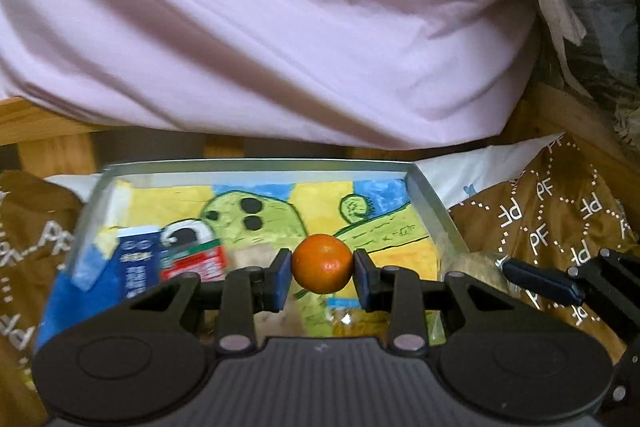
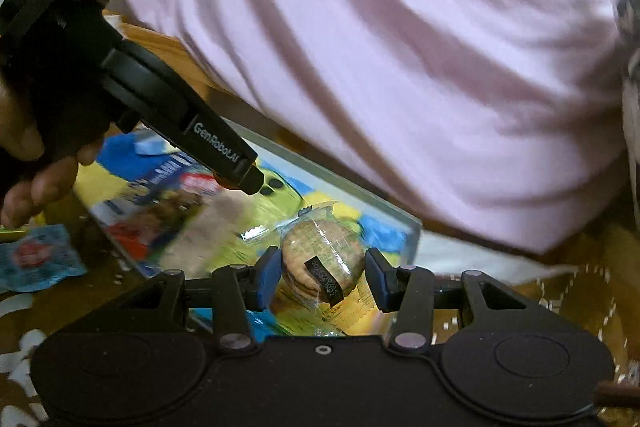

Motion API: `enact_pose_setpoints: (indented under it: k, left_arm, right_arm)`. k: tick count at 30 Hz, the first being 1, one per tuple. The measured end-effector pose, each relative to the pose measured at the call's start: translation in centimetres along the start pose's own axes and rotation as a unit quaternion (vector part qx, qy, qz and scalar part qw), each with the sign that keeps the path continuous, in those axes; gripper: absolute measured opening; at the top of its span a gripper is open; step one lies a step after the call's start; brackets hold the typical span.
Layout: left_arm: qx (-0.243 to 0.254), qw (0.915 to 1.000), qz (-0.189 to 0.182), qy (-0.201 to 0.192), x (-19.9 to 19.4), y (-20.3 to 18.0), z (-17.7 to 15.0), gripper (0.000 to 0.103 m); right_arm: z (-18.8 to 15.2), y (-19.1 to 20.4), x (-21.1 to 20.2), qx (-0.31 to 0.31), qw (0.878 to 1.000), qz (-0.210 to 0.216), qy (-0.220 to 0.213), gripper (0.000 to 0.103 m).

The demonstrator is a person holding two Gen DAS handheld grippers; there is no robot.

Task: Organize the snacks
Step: 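Carry the mandarin and cookie pack over the tray and release them inside, then lift both tools away from the tray and return toward the remaining snacks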

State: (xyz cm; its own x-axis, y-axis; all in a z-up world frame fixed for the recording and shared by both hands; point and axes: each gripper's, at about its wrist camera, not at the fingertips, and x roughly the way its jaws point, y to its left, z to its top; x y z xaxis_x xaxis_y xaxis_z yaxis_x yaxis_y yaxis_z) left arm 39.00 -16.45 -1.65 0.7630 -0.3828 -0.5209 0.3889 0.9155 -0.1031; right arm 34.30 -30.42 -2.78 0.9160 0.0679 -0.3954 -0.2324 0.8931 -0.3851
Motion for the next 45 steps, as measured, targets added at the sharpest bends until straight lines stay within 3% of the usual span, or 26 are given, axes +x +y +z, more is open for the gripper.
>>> enact_pose_setpoints:
  k: [10, 23, 27, 29, 35, 41, 45]
  left_arm:
    - [0.018, 0.9987, -0.002, 0.048, 5.0, -1.0, -1.7, 0.036]
    - [-0.004, 0.9981, 0.000, 0.062, 5.9, -0.5, -2.1, 0.037]
    - [-0.014, 0.9983, -0.003, 0.057, 5.3, -0.4, -2.0, 0.049]
    - [-0.017, 0.9987, -0.003, 0.049, 4.7, -0.3, -1.9, 0.059]
    - [-0.029, 0.9995, 0.011, 0.005, 1.5, 0.1, -1.2, 0.084]
    - [-0.047, 0.9968, 0.044, -0.048, -3.5, 1.6, -0.3, 0.100]
    - [-0.063, 0.9924, 0.067, -0.083, -7.5, 2.4, -0.4, 0.102]
  right_arm:
    - [-2.0, -1.4, 3.6, 0.034, 0.998, 0.002, 0.053, 0.048]
    - [-2.2, -0.5, 4.0, 0.014, 0.998, 0.004, 0.061, 0.053]
    - [-2.2, -0.5, 3.9, 0.019, 0.998, 0.000, 0.059, 0.064]
    - [-2.1, -0.7, 3.6, 0.032, 0.998, -0.002, 0.055, 0.077]
    - [-1.0, -1.1, 2.2, 0.073, 0.996, -0.002, 0.044, 0.088]
    - [0.5, -1.3, -1.0, 0.107, 0.994, -0.009, 0.014, 0.097]
    - [1.6, -1.0, -4.0, 0.121, 0.992, -0.012, -0.018, 0.102]
